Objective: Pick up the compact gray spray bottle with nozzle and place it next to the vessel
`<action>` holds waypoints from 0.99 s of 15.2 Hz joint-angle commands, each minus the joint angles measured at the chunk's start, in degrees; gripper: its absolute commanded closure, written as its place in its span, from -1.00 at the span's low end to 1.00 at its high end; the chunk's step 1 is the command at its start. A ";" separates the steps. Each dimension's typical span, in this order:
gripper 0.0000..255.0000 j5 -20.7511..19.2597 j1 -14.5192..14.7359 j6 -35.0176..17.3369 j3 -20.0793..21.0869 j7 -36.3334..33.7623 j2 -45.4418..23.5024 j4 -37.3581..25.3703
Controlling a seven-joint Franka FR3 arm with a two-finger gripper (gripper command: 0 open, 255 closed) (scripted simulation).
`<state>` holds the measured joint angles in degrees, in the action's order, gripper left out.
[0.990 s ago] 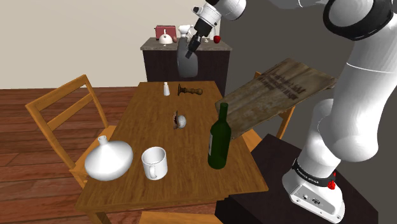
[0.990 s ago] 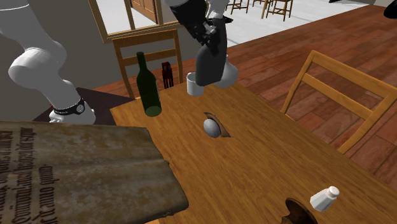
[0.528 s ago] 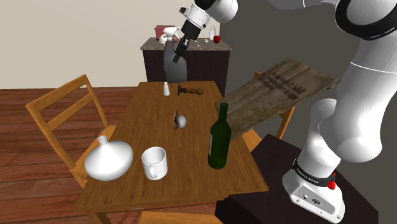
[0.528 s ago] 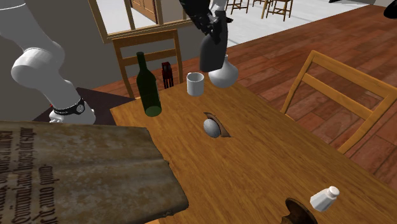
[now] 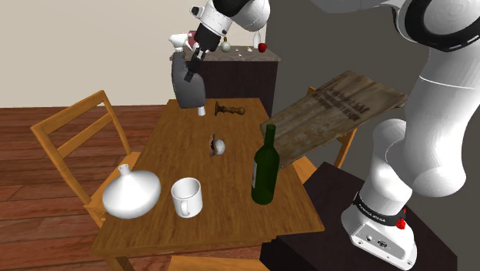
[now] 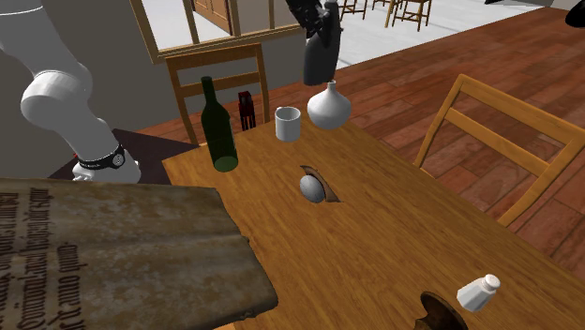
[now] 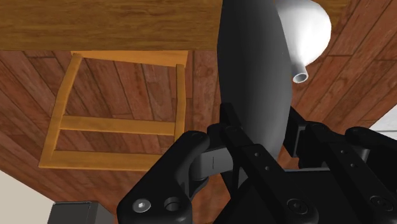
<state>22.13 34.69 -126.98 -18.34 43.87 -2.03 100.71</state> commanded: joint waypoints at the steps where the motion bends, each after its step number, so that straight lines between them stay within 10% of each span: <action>1: 1.00 -0.88 1.27 -1.01 1.12 -2.76 -0.81 -0.63; 15: 1.00 -0.22 3.71 -9.02 3.37 -4.80 -4.00 3.25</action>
<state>21.67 38.33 -135.10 -15.06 38.80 -6.04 103.10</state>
